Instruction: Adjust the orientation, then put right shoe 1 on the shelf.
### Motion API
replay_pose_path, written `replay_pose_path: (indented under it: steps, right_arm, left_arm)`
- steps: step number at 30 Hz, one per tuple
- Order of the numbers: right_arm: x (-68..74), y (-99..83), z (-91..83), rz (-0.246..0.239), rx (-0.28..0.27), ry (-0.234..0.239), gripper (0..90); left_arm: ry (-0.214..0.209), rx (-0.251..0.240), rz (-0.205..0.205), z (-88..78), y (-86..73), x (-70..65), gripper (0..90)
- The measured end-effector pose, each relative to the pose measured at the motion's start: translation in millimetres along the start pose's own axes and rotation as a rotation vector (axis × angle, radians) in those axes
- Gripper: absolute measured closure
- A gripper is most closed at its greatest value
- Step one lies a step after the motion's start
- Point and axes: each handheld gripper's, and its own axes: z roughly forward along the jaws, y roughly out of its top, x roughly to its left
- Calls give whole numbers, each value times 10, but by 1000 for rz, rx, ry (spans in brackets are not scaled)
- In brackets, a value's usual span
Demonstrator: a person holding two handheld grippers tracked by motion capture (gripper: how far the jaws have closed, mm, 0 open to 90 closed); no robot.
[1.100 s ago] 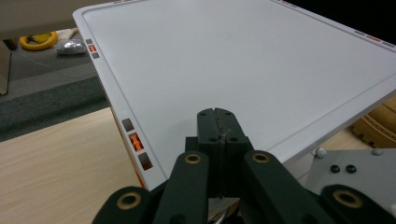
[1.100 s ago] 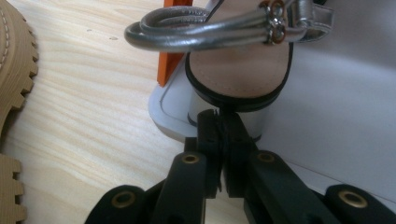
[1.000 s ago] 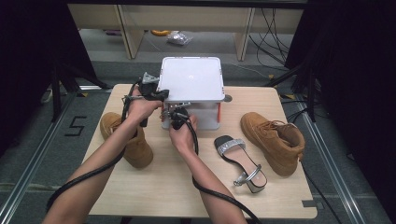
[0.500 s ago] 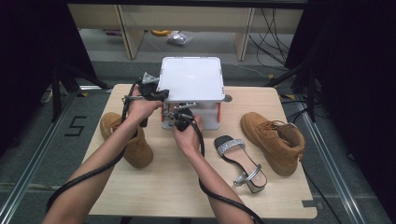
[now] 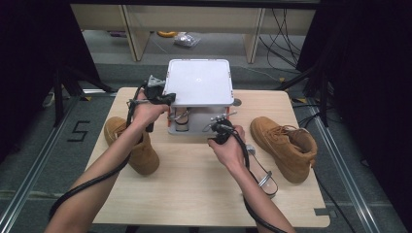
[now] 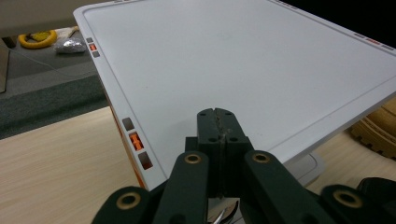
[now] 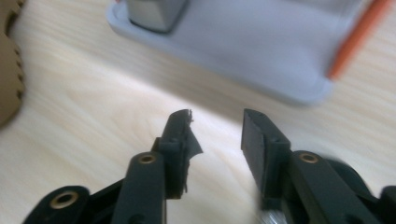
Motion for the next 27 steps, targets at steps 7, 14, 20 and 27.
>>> replay_pose_path:
  steps: [7, 14, 20, 27]
  right_arm:
    - [-325, -286, -259, 37, 33, -8, 555]
    - [-489, -404, -398, 55, 77, -22, 524]
    - [-606, -471, -518, 52, 137, -27, 489]
    - [-726, -577, -575, 59, 220, -33, 469]
  left_arm:
    - [-1, 0, -2, -3, -2, 8, 896]
    - [-4, -4, -6, 10, 6, -2, 896]
    - [-5, -5, -12, 12, 9, -4, 896]
    - [-2, -7, -15, 10, 3, -5, 896]
